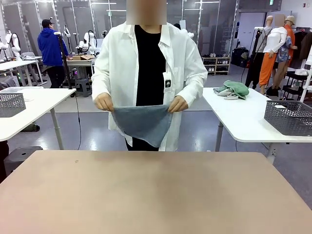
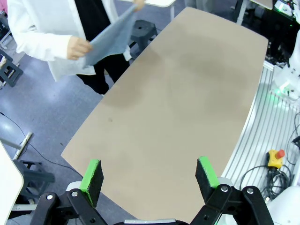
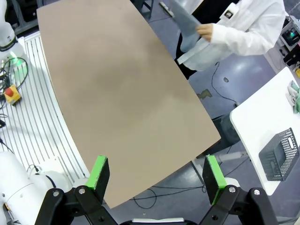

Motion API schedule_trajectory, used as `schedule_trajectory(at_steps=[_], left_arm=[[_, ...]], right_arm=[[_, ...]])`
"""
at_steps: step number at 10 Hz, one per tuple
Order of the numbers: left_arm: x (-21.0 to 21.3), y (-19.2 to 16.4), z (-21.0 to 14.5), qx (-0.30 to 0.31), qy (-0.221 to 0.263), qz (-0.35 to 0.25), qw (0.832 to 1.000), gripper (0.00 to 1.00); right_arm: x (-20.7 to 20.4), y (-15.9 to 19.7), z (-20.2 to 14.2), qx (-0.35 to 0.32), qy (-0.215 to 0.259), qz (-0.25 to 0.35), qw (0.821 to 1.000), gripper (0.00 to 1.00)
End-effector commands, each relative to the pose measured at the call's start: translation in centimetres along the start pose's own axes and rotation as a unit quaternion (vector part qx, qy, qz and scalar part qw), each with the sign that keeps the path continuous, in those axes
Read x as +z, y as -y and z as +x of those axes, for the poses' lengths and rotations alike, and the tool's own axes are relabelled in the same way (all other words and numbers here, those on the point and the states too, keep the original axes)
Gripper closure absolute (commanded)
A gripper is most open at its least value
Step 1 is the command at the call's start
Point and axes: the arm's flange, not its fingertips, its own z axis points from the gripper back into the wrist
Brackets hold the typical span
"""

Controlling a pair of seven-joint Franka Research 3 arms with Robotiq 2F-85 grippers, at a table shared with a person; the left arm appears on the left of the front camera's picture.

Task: Fold the towels and place them in the basket.
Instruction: When a person lays out a Towel with hook on the table, fold it in half twice.

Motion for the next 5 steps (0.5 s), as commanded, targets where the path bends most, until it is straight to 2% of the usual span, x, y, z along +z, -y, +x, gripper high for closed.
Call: schedule_trajectory(at_steps=[1, 5], left_arm=[[0.04, 0.15, 0.15, -0.003, 0.003, -0.002, 1.000, 0.00], [0.04, 0.15, 0.15, -0.003, 0.003, -0.002, 1.000, 0.00]], right_arm=[[0.57, 0.16, -0.36, -0.007, 0.014, -0.001, 1.000, 0.00], [0.75, 0.40, -0.23, -0.013, 0.018, -0.007, 1.000, 0.00]])
